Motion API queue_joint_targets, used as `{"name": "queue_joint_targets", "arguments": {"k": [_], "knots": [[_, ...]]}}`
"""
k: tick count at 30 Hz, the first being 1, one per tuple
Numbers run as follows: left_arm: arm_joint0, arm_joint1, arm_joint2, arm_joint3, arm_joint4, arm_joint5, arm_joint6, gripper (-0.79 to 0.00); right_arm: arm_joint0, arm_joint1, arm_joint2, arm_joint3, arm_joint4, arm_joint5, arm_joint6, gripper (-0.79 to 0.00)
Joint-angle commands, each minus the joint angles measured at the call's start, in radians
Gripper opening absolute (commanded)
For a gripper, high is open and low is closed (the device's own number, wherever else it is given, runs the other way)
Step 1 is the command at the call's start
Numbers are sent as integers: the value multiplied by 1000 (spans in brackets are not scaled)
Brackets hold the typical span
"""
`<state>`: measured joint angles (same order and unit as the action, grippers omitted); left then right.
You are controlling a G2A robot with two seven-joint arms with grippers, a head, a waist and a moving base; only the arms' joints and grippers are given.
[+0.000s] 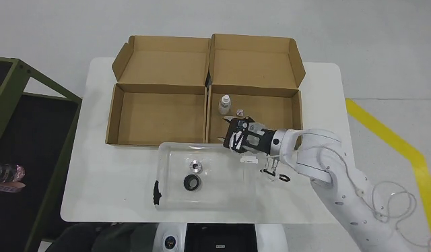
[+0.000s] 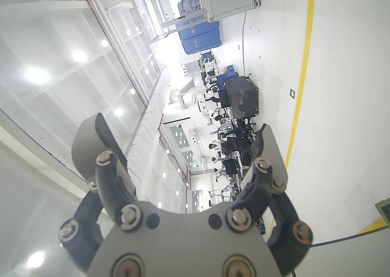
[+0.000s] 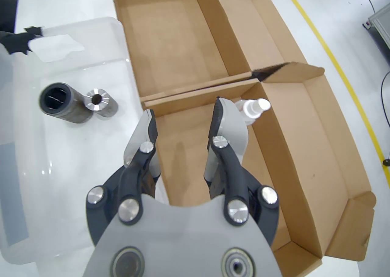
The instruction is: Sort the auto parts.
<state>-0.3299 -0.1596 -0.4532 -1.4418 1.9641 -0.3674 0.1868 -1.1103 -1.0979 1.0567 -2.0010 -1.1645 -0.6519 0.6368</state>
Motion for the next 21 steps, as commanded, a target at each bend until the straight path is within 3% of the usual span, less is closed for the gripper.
{"name": "queue_joint_targets", "arguments": {"k": [1,10,21], "knots": [[0,0,0,0,0,0,0,0,-22,1,-11,-34,-4,-11,-23,-440],[0,0,0,0,0,0,0,0,-60,-3,-106,-83,-77,-44,-67,-446],[0,0,0,0,0,0,0,0,-40,-20,-218,-7,-183,-30,-57,-462]]}}
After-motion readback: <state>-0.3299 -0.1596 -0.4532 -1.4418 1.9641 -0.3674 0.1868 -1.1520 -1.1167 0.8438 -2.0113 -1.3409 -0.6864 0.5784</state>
